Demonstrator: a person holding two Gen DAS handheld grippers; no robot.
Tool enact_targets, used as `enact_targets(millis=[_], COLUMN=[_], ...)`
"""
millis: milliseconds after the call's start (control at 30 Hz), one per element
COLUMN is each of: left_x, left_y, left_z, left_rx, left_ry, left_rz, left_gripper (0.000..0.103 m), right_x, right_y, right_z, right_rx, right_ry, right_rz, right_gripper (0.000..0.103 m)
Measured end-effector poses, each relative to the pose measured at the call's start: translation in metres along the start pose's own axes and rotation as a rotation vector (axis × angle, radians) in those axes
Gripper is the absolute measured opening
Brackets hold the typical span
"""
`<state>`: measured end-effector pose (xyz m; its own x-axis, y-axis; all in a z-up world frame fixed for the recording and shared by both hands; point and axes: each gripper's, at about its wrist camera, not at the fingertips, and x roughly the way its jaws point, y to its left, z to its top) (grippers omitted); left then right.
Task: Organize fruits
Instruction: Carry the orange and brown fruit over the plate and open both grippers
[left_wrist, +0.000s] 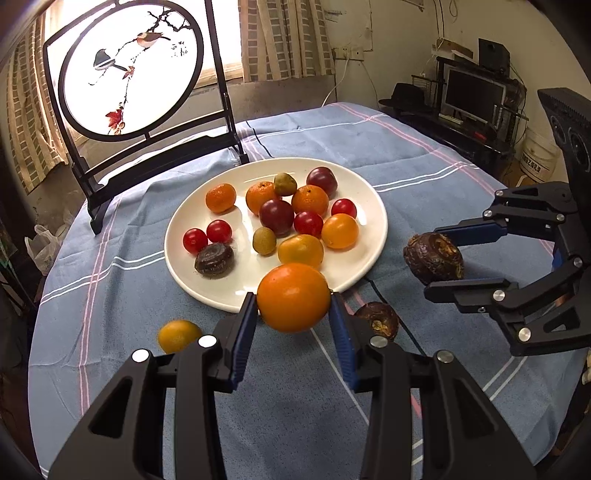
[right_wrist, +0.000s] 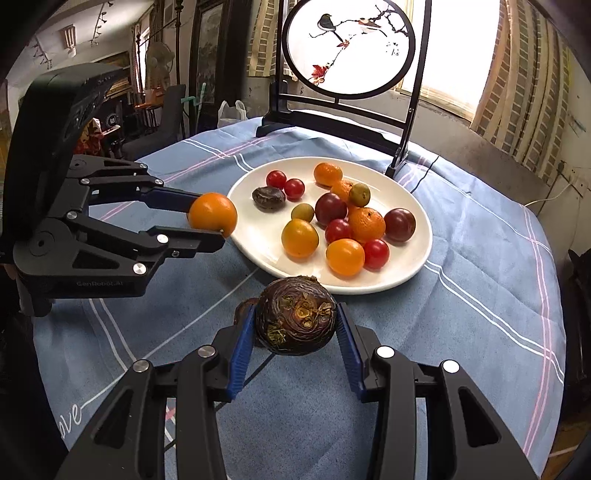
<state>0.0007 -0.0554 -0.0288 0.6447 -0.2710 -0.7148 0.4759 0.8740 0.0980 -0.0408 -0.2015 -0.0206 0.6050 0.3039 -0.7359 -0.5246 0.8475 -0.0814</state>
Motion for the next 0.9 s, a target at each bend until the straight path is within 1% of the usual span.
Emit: enact_targets(millis=[233, 433, 600, 667, 900], left_x=[-0.007, -0.003, 0.015, 0.022, 0.05], left_y=[0.028, 0.051, 0.059, 0.06, 0.057], left_z=[0.018, 0.042, 0.059, 0.064, 0.063], left_rx=[-0.054, -0.1, -0.107, -0.108, -0.074], left_ry=[-0.057, -0.102, -0.099, -0.097, -0.048], left_rz=[0.022, 0.055, 0.066, 0.06, 0.054], left_gripper=[0.039, 0.039, 0.039, 0.039, 0.039], right_x=[-0.002, 0.0, 0.019, 0.029, 0.063], right_y=[-0.006, -0.028, -0.044, -0.048, -0.072], right_z=[0.02, 0.051, 0.075, 0.083, 0.096], right_rx=[0.008, 0.065, 0.109, 0.122, 0.182], right_ry=[-0.057, -0.132, -0.149, -0.15, -0.107], right_rz=[0.0, -0.018, -0.018, -0.01, -0.034], right_gripper=[0.043, 0.044, 0.044, 0.044, 0.044])
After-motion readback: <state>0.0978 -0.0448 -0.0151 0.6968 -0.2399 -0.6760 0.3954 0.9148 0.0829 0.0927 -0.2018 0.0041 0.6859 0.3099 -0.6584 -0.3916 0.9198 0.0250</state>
